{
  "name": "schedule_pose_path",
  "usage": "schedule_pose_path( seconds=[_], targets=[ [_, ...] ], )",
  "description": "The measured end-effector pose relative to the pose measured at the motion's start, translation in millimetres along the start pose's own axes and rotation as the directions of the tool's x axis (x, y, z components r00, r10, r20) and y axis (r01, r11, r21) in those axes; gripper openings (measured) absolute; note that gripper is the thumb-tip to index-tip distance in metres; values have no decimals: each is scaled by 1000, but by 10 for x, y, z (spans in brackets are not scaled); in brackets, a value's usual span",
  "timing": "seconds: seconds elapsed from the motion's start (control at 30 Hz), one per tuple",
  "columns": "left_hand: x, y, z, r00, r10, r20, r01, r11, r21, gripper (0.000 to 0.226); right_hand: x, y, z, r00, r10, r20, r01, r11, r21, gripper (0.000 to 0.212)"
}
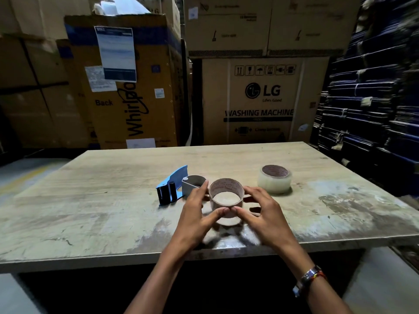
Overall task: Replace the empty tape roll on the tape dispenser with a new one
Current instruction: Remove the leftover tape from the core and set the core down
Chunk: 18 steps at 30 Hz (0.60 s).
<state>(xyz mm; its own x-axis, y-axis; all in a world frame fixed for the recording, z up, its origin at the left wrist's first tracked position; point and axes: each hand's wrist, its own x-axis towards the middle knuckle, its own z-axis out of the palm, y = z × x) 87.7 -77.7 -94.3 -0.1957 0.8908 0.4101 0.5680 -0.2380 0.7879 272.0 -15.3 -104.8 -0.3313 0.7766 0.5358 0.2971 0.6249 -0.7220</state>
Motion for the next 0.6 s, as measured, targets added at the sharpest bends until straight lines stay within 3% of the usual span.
schedule_pose_path(
  seconds=[0.17,0.37,0.6],
  targets=[
    [54,154,308,999,-24,23,27,989,-146,55,-61,93,-311,998,43,-54,-51,987,-149,65],
    [176,448,733,989,-6,150,26,990,-136,65,-168,191,-766,988,100,-118,-121,974,-191,64],
    [301,676,1111,972,39,230,-33,999,-34,60,-318,343,-1135,966,176,-187,-208,963,-169,62]
  ],
)
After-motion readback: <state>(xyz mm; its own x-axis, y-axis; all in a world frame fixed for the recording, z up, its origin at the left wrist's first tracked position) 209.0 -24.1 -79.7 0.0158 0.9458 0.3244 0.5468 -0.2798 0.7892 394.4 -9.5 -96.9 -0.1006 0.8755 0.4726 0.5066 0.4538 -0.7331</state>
